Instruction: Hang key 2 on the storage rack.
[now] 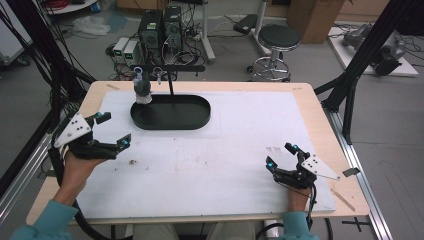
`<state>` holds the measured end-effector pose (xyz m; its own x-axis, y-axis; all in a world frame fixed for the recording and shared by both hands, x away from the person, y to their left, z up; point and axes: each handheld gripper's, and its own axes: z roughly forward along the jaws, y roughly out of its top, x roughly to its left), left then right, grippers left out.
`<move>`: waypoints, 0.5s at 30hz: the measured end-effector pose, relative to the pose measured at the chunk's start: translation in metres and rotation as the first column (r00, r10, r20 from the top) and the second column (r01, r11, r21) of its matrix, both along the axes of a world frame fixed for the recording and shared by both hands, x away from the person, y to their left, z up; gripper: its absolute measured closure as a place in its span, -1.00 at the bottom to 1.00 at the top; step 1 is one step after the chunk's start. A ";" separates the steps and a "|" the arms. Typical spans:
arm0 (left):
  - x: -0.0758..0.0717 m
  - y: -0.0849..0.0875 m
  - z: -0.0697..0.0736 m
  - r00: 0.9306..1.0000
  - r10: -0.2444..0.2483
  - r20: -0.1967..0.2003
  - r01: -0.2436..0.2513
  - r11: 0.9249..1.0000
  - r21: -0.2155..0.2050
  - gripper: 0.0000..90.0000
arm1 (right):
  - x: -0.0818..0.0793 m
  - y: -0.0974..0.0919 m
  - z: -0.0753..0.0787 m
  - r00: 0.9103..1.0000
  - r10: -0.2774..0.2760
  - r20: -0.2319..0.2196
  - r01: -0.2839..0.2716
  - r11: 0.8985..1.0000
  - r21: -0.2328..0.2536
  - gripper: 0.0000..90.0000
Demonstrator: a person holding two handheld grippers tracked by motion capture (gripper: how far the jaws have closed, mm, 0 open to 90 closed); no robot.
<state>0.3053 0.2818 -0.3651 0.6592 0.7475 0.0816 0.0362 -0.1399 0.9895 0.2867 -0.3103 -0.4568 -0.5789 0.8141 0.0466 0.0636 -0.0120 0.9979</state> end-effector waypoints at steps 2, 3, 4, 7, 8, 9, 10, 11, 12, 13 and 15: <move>-0.008 0.003 -0.012 1.000 0.018 0.005 -0.018 0.999 -0.029 -0.96 | 0.000 0.000 0.000 1.000 -0.001 0.003 0.001 1.000 -0.001 -0.76; -0.012 0.004 -0.017 1.000 0.025 0.001 -0.024 0.999 -0.037 -0.96 | 0.000 0.000 0.000 1.000 -0.001 0.003 0.001 1.000 -0.003 -0.76; -0.015 0.006 -0.022 1.000 0.030 0.002 -0.030 0.999 -0.043 -0.96 | 0.000 0.000 0.000 1.000 0.000 0.001 0.000 1.000 -0.002 -0.76; -0.023 0.009 -0.036 0.999 0.049 -0.003 -0.049 0.996 -0.077 -0.96 | 0.000 0.000 0.000 1.000 -0.001 0.005 0.001 1.000 -0.008 -0.76; -0.026 0.009 -0.041 0.998 0.055 -0.005 -0.055 0.994 -0.098 -0.96 | 0.000 0.000 0.000 1.000 -0.001 0.004 0.001 1.000 -0.006 -0.76; -0.028 0.010 -0.046 0.998 0.058 -0.007 -0.058 0.993 -0.104 -0.96 | 0.000 0.000 0.000 1.000 -0.003 0.005 0.003 1.000 -0.006 -0.76; -0.030 0.010 -0.051 0.998 0.059 -0.012 -0.059 0.993 -0.103 -0.96 | 0.000 0.000 0.000 1.000 -0.002 0.008 0.002 1.000 -0.008 -0.76; -0.032 0.009 -0.056 0.998 0.059 -0.015 -0.060 0.993 -0.103 -0.96 | -0.001 0.000 0.000 1.000 -0.003 0.009 0.003 1.000 -0.007 -0.76; -0.033 0.009 -0.061 0.998 0.056 -0.015 -0.057 0.992 -0.108 -0.96 | -0.001 0.001 0.000 1.000 -0.005 0.009 0.005 1.000 -0.007 -0.76; -0.034 0.009 -0.065 0.998 0.054 -0.018 -0.056 0.993 -0.107 -0.96 | -0.001 0.000 0.000 1.000 -0.004 0.010 0.004 1.000 -0.006 -0.76; -0.035 0.008 -0.071 0.998 0.056 -0.035 -0.059 0.994 -0.091 -0.96 | -0.001 0.001 0.000 1.000 -0.004 0.009 0.004 1.000 -0.008 -0.76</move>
<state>0.2708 0.2900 -0.4361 0.6158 0.7878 -0.0096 0.0737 -0.0455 0.9962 0.2860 -0.3098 -0.4569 -0.5756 0.8170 0.0346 0.0541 -0.0042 0.9985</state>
